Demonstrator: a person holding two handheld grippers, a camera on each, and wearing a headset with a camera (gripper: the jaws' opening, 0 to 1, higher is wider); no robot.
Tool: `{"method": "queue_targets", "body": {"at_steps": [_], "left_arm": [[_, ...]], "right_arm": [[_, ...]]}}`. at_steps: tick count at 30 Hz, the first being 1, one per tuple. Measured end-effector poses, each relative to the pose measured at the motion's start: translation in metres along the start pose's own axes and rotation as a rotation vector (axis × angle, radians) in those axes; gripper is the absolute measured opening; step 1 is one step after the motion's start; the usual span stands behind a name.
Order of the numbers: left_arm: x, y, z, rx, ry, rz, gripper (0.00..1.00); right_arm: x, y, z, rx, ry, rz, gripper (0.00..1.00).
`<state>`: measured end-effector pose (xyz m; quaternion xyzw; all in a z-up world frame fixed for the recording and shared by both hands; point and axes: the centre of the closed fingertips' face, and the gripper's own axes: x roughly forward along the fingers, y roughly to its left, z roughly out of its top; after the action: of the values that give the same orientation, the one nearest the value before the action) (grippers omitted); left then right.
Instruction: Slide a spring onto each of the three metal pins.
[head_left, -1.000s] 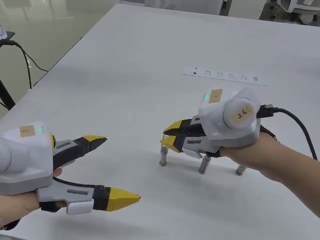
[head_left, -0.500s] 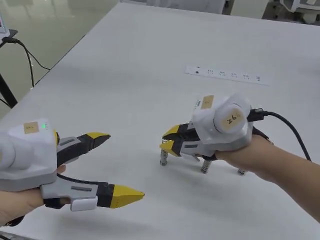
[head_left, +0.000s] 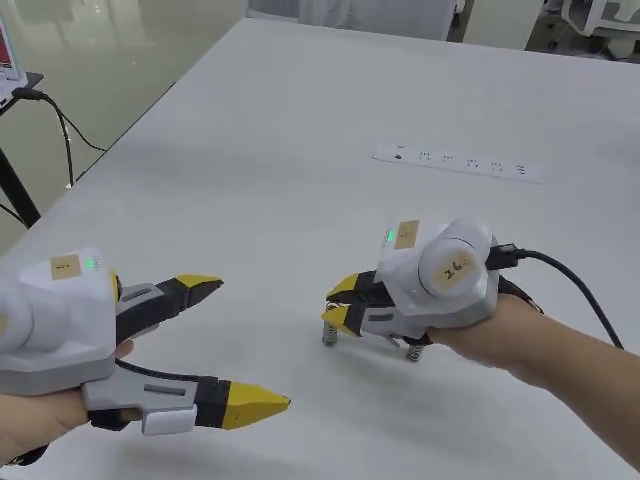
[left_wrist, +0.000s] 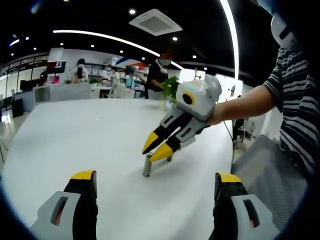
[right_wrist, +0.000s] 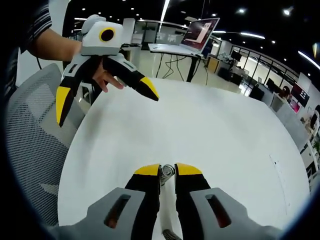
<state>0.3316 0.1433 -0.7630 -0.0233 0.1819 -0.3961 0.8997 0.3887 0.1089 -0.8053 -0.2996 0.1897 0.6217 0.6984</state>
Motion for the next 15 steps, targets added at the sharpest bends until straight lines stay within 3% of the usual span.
{"method": "queue_targets", "body": {"at_steps": [15], "left_arm": [[0.0014,0.0006,0.0008,0.006,0.004,-0.001,0.95]], "right_arm": [[0.0043,0.0015,-0.0071,-0.002,0.018,0.003,0.08]]}}
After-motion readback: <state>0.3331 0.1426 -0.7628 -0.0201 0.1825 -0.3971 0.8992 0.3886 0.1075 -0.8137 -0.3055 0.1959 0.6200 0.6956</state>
